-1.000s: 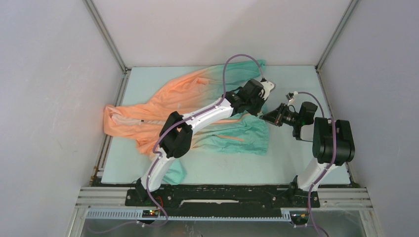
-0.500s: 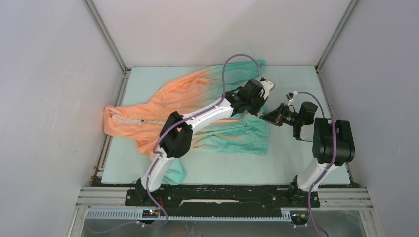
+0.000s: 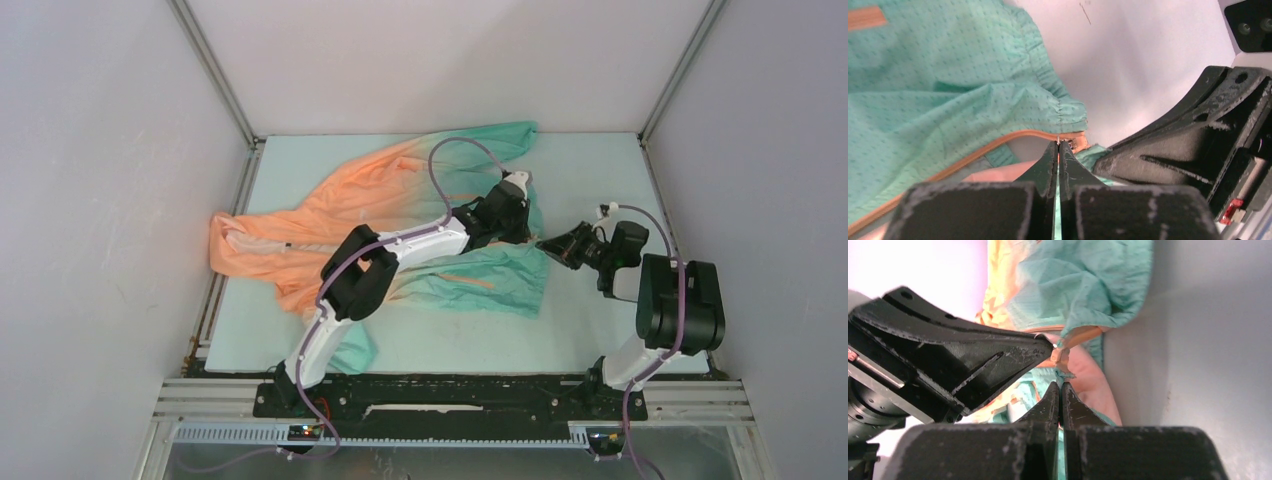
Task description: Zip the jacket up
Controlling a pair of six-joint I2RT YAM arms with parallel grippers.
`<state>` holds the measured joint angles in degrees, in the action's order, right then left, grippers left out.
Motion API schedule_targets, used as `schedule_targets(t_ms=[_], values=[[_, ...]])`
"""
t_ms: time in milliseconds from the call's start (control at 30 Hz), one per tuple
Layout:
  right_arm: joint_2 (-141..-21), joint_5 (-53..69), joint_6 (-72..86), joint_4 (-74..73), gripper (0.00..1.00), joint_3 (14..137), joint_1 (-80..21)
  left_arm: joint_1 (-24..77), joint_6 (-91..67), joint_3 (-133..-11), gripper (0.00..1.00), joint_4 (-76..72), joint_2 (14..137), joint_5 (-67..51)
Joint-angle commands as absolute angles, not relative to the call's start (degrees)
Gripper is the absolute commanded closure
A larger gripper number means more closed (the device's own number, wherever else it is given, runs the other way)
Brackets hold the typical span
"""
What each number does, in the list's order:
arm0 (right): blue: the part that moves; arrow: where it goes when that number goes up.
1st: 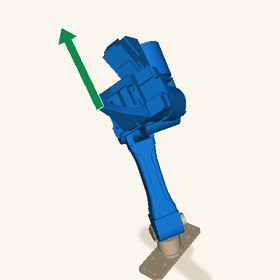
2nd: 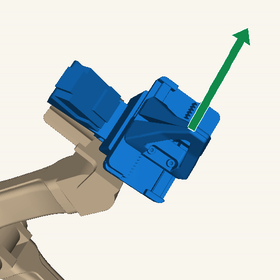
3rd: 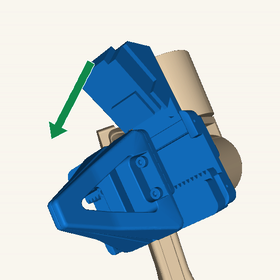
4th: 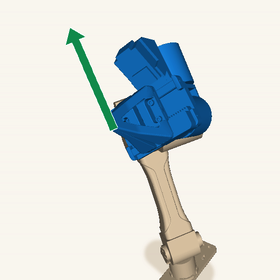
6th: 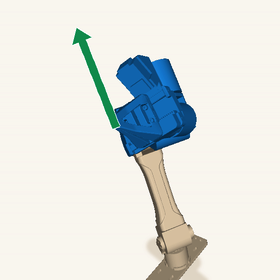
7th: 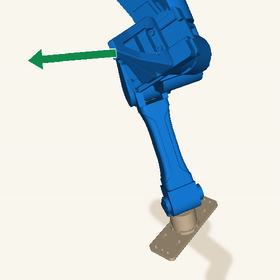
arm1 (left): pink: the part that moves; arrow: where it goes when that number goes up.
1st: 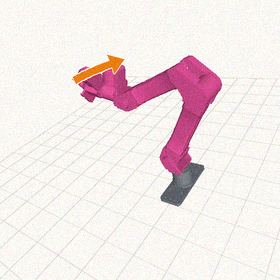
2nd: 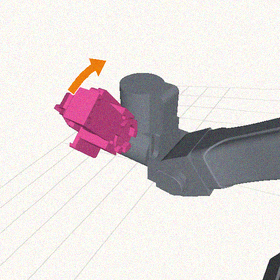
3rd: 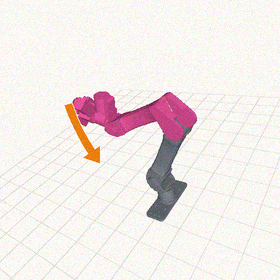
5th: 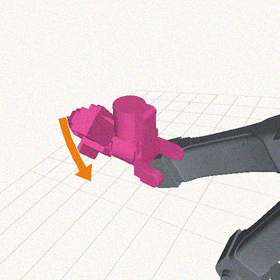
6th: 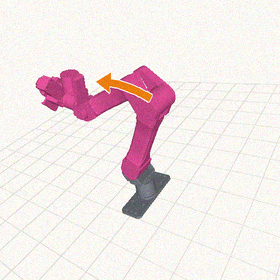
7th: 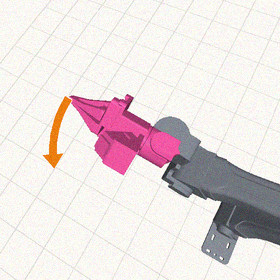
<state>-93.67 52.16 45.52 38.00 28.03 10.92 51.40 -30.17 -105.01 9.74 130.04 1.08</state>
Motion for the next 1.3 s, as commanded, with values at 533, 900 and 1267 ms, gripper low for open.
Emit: schedule_targets(t_ms=[533, 900, 1267], values=[[-90.2, 42.5, 52.4, 49.0, 1.00, 19.0, 21.2, 41.0, -40.3, -78.5, 1.00, 3.3, 108.7, 15.1], [-86.3, 38.1, 46.1, 41.6, 1.00, 20.3, 22.6, 9.7, -34.6, -58.5, 1.00, 29.1, 77.7, 24.9], [-90.4, 39.1, 48.2, 44.8, 1.00, 22.0, 22.9, -19.9, -24.5, -55.1, 1.00, 26.9, 62.3, 29.0]])
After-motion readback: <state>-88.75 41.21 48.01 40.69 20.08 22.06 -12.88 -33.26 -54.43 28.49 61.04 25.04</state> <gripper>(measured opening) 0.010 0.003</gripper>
